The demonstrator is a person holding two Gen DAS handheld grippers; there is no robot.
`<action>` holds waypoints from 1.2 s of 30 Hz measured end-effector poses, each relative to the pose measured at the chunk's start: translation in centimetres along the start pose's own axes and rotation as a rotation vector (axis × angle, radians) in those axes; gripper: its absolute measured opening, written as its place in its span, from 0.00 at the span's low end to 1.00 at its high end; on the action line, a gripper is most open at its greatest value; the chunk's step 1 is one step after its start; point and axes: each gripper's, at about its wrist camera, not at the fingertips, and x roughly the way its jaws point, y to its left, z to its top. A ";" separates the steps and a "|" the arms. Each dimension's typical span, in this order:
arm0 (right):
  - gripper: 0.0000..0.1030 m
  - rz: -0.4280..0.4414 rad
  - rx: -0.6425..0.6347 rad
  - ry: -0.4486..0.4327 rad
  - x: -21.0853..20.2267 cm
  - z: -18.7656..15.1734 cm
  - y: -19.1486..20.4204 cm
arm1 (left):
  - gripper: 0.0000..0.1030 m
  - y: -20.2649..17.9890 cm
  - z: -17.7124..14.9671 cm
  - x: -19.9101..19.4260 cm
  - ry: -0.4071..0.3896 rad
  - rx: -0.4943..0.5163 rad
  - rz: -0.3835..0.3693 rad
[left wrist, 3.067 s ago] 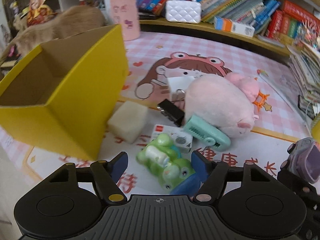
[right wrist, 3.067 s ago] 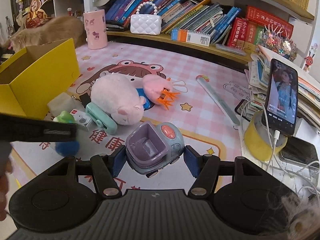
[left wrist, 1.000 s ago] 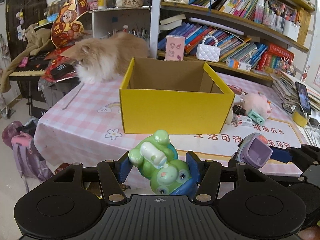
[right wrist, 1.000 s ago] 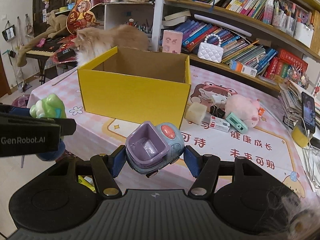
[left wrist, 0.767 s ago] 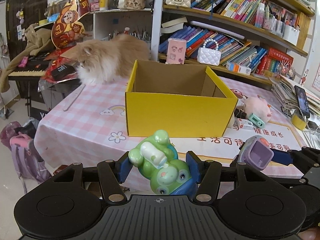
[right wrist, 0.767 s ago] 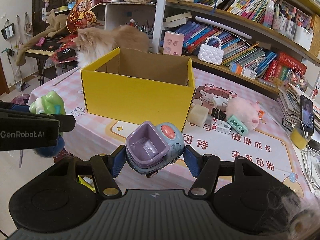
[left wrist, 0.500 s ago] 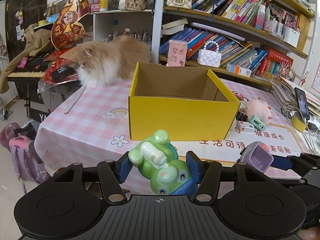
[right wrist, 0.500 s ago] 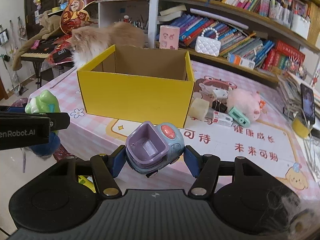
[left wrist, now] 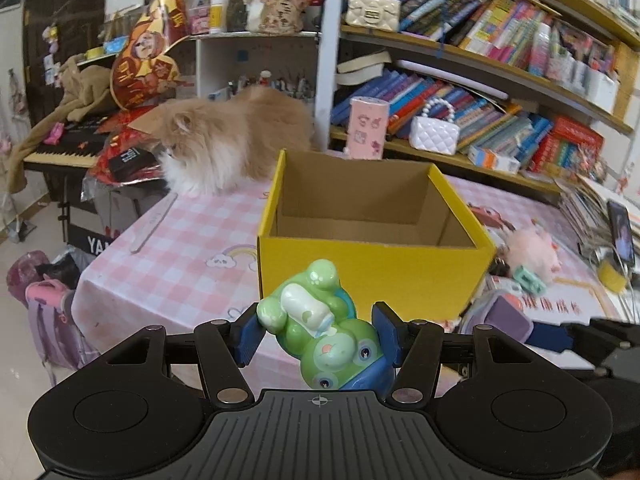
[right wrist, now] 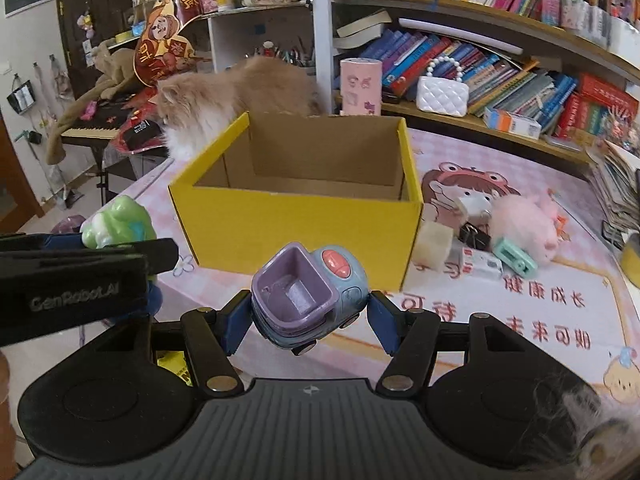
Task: Organize objects
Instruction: 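Carry the frog and the car over the yellow box with both grippers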
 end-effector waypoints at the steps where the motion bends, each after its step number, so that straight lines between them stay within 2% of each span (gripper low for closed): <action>1: 0.58 0.004 0.000 0.003 0.2 0.4 -0.1 | 0.56 0.0 0.3 0.2 -0.003 -0.010 0.001; 11: 0.58 0.052 -0.001 -0.062 2.6 5.6 -2.1 | 0.56 -0.5 4.5 2.4 -0.058 -0.047 0.032; 15: 0.58 0.047 -0.061 -0.115 3.9 8.0 -2.7 | 0.56 -0.8 6.6 3.7 -0.098 -0.075 0.034; 19: 0.58 0.044 -0.125 -0.131 6.6 9.7 -3.3 | 0.56 -0.9 8.0 5.9 -0.106 -0.096 0.045; 24: 0.58 0.035 -0.200 -0.092 11.4 10.9 -3.9 | 0.56 -1.1 9.1 9.4 -0.075 -0.088 0.089; 29: 0.58 0.062 -0.253 -0.016 15.5 12.0 -4.1 | 0.56 -1.1 9.4 12.3 -0.017 -0.075 0.104; 36: 0.58 0.086 -0.347 0.055 18.6 12.5 -4.0 | 0.56 -1.5 9.3 15.2 0.050 -0.038 0.116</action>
